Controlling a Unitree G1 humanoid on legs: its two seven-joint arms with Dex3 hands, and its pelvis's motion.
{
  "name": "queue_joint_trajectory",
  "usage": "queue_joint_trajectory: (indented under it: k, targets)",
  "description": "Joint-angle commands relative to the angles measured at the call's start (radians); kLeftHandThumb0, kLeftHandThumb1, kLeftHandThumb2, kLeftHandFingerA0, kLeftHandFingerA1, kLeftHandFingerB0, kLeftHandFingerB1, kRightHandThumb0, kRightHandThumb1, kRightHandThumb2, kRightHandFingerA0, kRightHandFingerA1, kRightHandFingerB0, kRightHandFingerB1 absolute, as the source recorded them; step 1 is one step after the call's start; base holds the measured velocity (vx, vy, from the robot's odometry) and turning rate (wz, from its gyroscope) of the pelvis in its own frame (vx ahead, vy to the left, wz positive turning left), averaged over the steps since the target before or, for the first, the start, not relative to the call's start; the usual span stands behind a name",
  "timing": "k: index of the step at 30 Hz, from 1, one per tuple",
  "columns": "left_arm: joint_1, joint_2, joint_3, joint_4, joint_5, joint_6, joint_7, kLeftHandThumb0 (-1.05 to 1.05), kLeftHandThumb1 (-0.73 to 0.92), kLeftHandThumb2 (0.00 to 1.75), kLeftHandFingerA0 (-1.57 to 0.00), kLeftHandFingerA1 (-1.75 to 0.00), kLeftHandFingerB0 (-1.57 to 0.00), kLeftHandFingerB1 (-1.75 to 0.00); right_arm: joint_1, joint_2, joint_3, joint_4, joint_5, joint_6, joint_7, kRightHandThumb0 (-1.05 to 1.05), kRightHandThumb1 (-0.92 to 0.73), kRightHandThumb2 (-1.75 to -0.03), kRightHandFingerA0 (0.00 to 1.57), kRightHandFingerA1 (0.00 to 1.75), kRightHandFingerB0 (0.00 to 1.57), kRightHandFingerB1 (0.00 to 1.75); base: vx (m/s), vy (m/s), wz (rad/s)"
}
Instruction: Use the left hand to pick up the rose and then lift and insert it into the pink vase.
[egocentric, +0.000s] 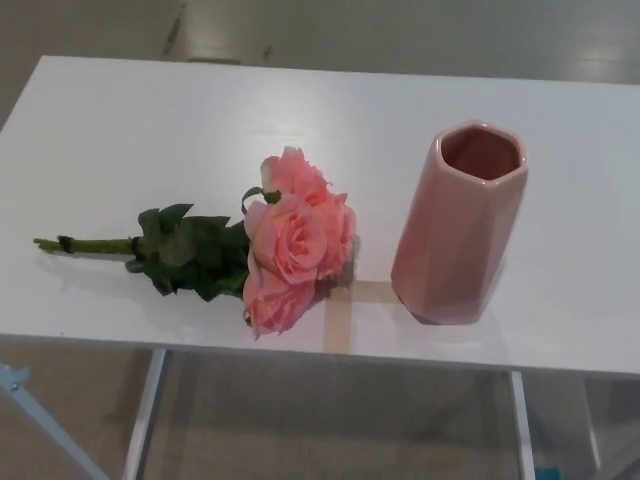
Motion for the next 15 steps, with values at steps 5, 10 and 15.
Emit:
queue_joint_trajectory:
  k: [5, 10, 15]
  targets:
    - [0.019, 0.019, -0.007, 0.019, -0.034, -0.043, -0.08, -0.27, 0.49, 0.62, -0.57, -0.45, -0.39, -0.39, 0.009, 0.005, -0.001, 0.011, 0.016, -0.037, -0.008, -0.26, -0.65, -0.59, 0.7, 0.5, 0.56, 0.44, 0.0, 0.0, 0.0]
    - [-0.003, 0.023, -0.03, 0.003, -0.035, -0.076, -0.174, -0.27, 0.47, 0.54, -0.44, -0.37, -0.3, -0.32, -0.017, 0.015, 0.004, 0.011, 0.015, -0.034, -0.016, -0.26, -0.65, -0.59, 0.7, 0.5, 0.56, 0.44, 0.0, 0.0, 0.0]
    - [0.036, 0.024, -0.076, -0.098, -0.054, -0.198, -0.344, -0.26, 0.3, 0.85, -0.01, -0.48, 0.0, -0.46, -0.036, 0.009, 0.007, 0.016, 0.012, -0.028, -0.019, -0.25, -0.65, -0.59, 0.7, 0.5, 0.56, 0.44, 0.0, 0.0, 0.0]
